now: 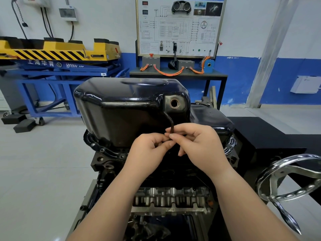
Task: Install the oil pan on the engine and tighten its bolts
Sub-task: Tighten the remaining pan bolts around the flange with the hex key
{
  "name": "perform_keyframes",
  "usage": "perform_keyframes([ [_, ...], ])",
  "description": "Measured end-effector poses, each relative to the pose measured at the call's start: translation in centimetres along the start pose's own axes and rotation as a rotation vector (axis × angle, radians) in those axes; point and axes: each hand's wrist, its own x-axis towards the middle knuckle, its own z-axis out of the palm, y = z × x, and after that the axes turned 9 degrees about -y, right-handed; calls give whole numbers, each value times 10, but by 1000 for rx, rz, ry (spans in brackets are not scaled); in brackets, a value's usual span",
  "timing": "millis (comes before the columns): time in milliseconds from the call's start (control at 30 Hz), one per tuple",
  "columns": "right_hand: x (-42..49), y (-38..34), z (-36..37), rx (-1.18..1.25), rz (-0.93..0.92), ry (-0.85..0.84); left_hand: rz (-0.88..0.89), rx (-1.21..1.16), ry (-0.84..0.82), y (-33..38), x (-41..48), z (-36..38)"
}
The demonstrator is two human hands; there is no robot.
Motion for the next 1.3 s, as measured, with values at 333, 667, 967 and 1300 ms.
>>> perform_keyframes([
  [333,-4,-2,3,-34,-68,-35,-3,-17,82,-4,-2,8],
  [667,11,-22,-9,-770,-259,214,35,-13,83,0,-3,15],
  [967,32,-45,-52,-877,-317,-359,-9,-21,23,-6,-1,4],
  [1300,48,-50,-53,-1180,-581,-420,-17,-2,-56,-4,1,2],
])
